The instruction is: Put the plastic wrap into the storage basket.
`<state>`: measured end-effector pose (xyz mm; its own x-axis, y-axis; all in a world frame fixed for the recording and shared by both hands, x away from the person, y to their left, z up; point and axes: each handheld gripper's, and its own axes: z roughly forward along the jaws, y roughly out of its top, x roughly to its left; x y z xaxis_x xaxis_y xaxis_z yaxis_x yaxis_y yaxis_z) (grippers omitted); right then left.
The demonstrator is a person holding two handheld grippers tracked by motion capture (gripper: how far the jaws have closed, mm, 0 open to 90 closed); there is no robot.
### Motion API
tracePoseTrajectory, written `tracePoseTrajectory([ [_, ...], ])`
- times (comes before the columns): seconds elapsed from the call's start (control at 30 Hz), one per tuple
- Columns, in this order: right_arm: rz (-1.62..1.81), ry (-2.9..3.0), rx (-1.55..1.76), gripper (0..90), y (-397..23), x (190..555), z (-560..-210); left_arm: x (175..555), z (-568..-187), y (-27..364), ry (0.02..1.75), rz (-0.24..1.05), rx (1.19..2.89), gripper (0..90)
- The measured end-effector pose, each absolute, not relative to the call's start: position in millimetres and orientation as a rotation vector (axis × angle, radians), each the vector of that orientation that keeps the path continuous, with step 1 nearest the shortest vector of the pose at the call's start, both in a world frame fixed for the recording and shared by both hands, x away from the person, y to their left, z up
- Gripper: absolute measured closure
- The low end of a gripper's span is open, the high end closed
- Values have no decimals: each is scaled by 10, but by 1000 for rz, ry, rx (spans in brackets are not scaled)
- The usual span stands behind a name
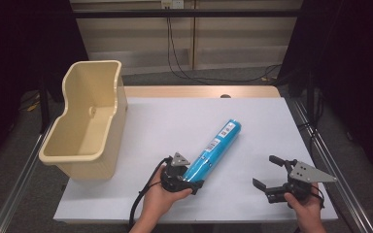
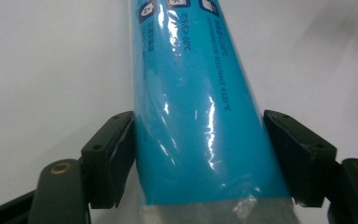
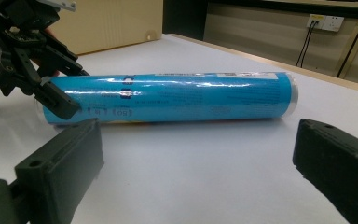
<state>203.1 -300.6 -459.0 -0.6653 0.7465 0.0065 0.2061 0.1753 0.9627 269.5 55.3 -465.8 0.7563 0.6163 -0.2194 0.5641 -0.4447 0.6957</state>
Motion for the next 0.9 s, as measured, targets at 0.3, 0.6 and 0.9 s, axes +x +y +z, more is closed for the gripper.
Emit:
tracePoseTrajectory([
  [0.3, 1487, 1979, 888, 14, -3022, 2009, -4581, 2698, -4600, 772, 884, 154, 2199, 322],
  [0.6, 1487, 1975, 900, 14, -3041, 2005, -4589, 2697, -4584, 1112, 827, 176, 2234, 322],
  [0.9, 1491, 1981, 896, 14, -3024, 2009, -4590, 2579, -4567, 1506, 829, 166, 2240, 321],
])
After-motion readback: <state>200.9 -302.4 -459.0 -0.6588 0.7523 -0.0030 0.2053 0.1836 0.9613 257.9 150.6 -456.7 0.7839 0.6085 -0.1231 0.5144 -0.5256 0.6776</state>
